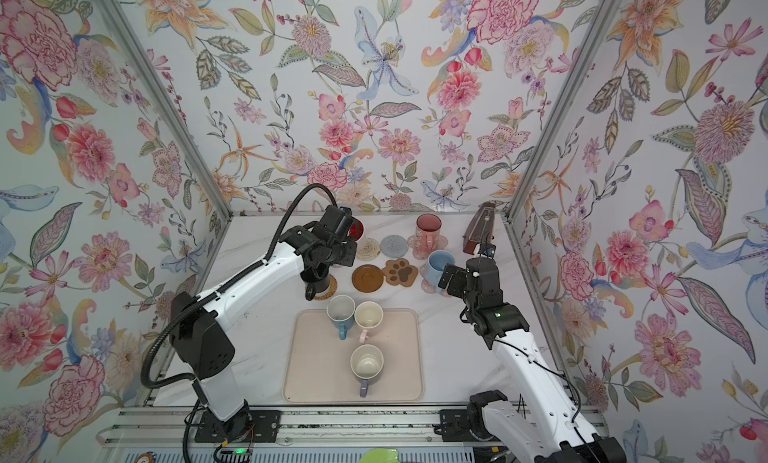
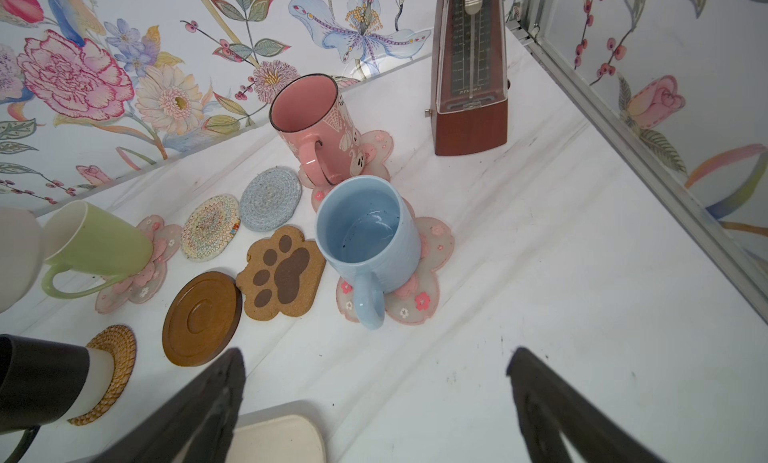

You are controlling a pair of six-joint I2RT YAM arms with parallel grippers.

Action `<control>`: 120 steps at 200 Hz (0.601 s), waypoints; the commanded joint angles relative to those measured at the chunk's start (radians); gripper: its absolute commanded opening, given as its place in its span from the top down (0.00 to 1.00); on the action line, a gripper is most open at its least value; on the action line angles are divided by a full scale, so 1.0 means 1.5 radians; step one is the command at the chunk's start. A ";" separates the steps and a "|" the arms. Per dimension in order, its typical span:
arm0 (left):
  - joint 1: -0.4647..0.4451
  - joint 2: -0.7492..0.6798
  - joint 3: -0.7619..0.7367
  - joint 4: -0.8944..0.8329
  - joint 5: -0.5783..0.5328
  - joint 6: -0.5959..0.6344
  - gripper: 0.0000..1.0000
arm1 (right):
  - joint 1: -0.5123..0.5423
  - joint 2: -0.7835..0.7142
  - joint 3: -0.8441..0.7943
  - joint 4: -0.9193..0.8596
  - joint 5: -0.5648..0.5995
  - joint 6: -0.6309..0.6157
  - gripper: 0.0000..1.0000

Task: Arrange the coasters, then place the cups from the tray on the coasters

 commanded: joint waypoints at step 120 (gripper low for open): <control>0.049 0.265 0.260 0.027 0.059 0.042 1.00 | -0.005 -0.037 0.017 -0.068 0.009 0.025 0.01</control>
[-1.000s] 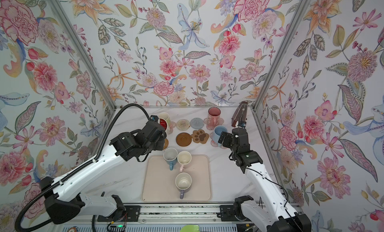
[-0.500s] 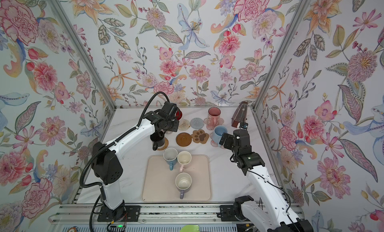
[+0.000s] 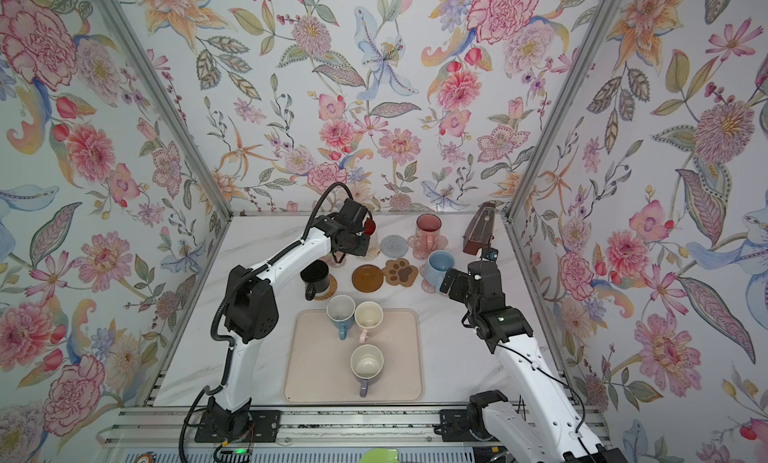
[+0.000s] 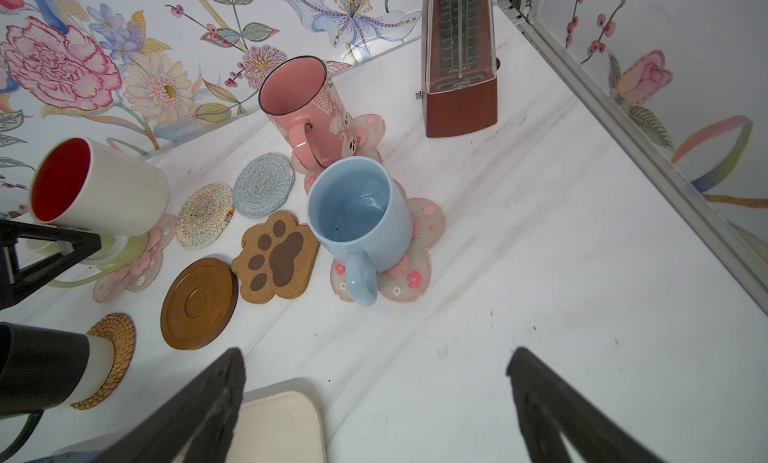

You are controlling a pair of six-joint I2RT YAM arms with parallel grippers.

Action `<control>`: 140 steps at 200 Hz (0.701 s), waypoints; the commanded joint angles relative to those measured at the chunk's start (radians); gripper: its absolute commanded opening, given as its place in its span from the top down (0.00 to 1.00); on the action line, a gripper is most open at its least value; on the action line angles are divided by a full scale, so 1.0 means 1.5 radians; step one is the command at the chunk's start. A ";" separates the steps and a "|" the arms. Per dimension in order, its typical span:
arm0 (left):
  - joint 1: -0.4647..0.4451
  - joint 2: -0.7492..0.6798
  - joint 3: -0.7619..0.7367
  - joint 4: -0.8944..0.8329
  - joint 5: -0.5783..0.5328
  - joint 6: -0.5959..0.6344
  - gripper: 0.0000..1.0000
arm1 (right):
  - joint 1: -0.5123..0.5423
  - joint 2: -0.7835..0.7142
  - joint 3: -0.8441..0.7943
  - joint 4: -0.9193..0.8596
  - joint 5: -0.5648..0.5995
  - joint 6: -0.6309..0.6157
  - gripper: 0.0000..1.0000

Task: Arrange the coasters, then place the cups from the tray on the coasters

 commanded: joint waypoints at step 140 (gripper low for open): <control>0.025 0.109 0.105 0.017 0.000 -0.020 1.00 | -0.009 -0.006 0.012 -0.018 0.006 0.005 0.01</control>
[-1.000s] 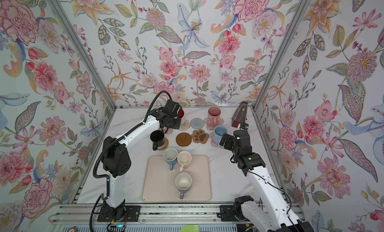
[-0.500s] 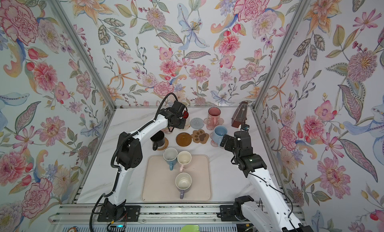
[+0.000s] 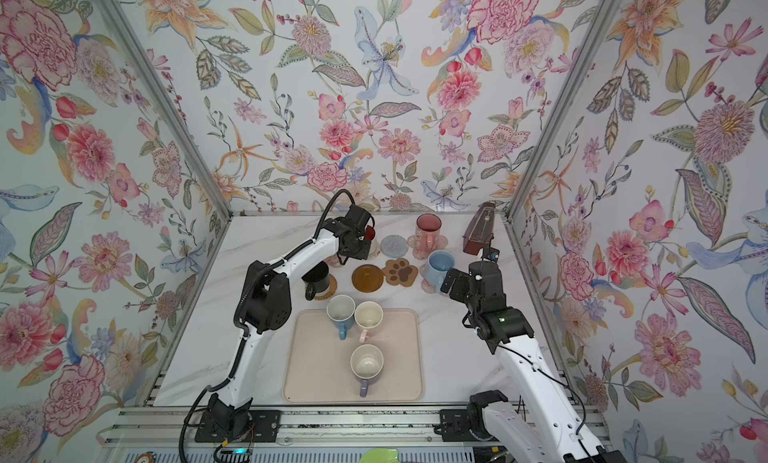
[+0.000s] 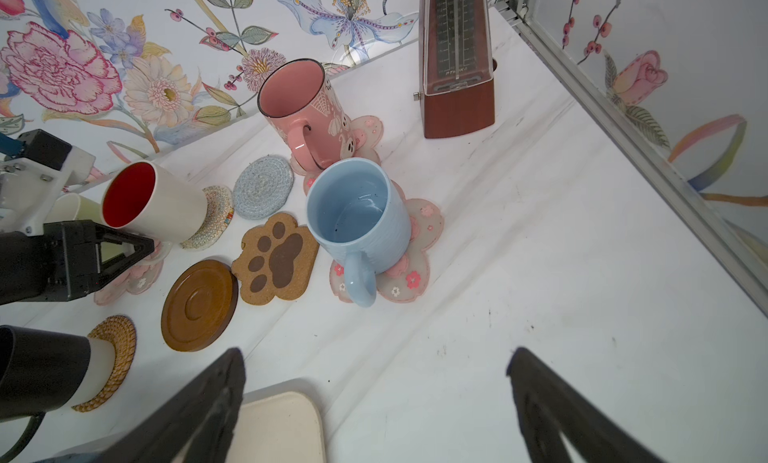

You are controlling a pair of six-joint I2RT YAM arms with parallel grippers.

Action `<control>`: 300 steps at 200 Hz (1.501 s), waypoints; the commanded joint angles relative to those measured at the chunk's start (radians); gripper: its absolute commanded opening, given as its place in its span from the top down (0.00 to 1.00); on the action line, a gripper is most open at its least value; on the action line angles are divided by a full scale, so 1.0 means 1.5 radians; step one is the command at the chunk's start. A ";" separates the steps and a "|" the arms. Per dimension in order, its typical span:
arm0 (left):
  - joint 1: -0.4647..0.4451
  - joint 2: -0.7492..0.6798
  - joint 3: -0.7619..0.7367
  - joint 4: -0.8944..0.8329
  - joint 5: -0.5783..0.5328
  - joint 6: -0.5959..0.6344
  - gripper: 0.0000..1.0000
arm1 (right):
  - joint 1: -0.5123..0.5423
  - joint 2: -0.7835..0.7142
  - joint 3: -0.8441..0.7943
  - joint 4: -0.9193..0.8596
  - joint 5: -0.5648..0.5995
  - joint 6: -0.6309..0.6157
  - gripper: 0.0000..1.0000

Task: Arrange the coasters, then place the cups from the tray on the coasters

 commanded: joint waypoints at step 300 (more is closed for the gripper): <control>0.017 0.033 0.045 0.031 0.023 -0.040 0.73 | -0.012 0.008 0.011 -0.009 -0.005 0.006 0.01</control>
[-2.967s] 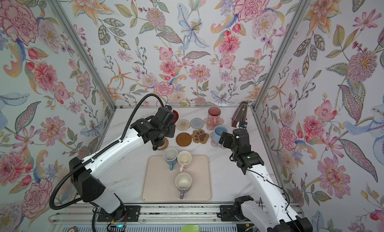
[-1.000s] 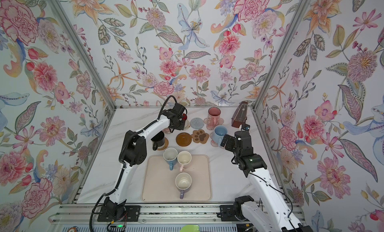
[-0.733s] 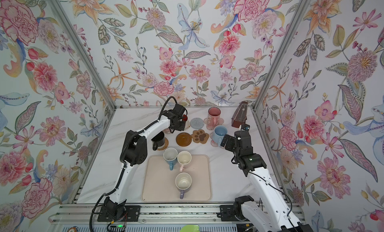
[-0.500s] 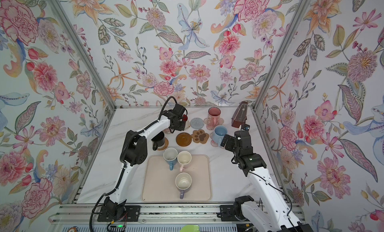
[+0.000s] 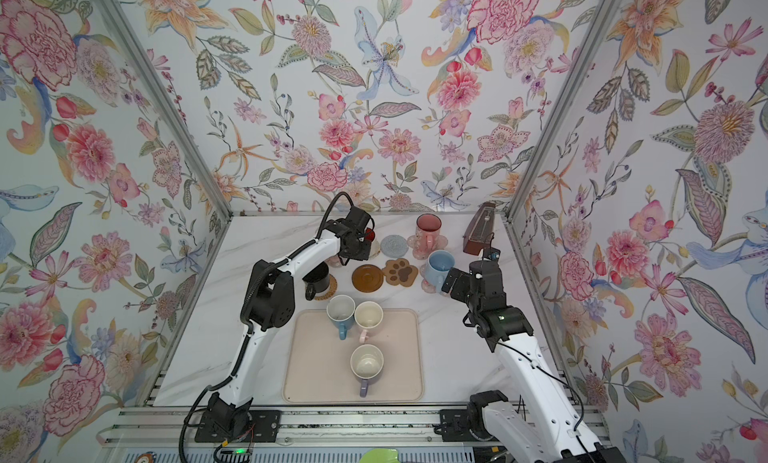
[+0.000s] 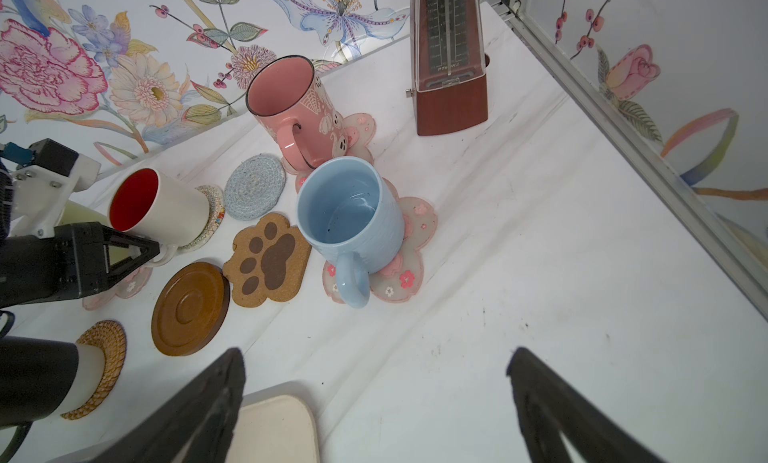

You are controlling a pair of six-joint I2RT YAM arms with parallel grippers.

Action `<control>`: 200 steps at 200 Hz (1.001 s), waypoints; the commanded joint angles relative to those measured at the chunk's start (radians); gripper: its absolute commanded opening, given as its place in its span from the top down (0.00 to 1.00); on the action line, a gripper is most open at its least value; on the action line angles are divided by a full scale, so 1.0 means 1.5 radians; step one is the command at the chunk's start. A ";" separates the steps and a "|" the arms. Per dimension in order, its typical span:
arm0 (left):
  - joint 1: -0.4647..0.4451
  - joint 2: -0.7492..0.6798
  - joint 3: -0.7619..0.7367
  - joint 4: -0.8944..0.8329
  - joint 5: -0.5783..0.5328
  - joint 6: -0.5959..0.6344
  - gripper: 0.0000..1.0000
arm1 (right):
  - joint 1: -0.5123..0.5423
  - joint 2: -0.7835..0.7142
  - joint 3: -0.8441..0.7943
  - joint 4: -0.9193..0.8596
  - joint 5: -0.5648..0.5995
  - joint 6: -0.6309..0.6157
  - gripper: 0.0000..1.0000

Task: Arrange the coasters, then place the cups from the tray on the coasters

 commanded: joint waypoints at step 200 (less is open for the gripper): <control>0.007 -0.562 -0.401 0.286 -0.075 -0.028 0.01 | 0.004 0.041 0.030 -0.015 -0.025 0.030 0.01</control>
